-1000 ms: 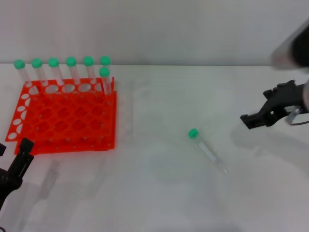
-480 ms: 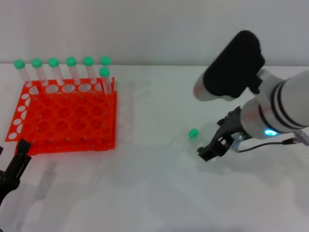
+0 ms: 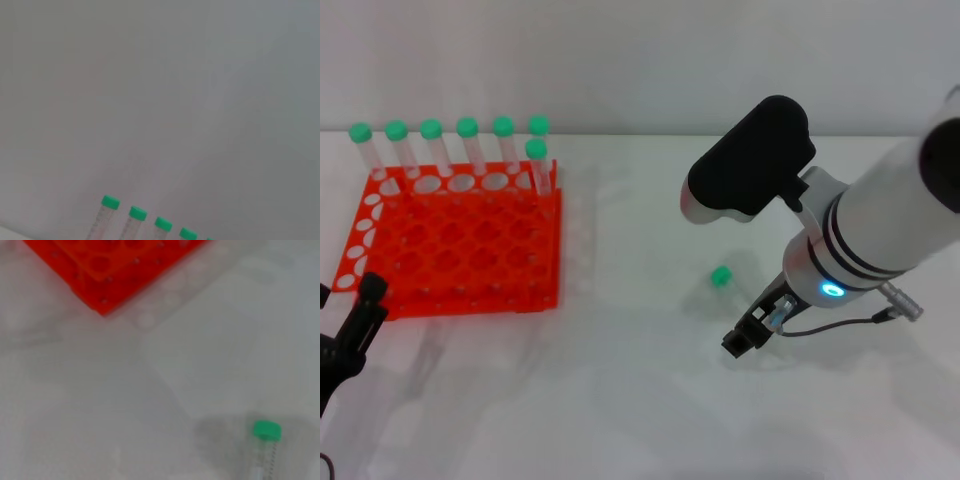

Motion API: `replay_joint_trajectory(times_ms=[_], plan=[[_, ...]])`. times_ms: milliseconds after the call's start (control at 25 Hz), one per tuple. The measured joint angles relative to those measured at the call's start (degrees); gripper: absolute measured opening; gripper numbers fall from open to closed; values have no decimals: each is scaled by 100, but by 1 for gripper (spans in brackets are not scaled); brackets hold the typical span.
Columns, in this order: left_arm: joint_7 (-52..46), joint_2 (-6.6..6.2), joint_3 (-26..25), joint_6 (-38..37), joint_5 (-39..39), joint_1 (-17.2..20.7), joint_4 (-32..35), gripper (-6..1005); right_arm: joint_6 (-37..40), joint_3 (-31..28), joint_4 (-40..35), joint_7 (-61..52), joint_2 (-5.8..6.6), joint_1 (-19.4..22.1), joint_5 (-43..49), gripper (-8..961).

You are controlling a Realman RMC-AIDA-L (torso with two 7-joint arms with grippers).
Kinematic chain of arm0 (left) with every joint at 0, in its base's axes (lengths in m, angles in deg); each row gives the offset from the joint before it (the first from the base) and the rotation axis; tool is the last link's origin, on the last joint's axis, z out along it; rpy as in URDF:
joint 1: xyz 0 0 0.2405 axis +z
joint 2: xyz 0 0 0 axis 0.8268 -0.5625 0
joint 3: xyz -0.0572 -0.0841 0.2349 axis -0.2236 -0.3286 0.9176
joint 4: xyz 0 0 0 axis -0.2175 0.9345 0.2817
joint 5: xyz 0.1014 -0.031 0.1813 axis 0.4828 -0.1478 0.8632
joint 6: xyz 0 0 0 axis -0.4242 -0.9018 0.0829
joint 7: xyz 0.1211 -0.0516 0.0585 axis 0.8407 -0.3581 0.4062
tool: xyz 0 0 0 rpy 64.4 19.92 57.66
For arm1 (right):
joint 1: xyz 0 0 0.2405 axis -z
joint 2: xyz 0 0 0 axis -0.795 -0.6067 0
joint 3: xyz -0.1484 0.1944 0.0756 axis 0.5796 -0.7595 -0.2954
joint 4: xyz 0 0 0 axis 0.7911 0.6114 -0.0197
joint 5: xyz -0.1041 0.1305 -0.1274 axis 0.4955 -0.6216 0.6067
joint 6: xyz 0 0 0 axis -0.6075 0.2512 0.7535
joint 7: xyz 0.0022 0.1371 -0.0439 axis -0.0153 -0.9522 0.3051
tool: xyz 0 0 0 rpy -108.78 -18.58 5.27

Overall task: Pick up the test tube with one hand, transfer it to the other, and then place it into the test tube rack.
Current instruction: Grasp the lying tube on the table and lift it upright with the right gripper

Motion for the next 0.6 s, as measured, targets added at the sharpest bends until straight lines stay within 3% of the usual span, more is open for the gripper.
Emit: replay_joint_trajectory(times_ms=[320,600], plan=[[10,-6,0,-23,3,-95,13,891,230,-20,808,-89,1,-376,-78,760],[11,-15,-7,0,-71,-107,12,891,411,-23,1518,-54,1,-722,-336,642]])
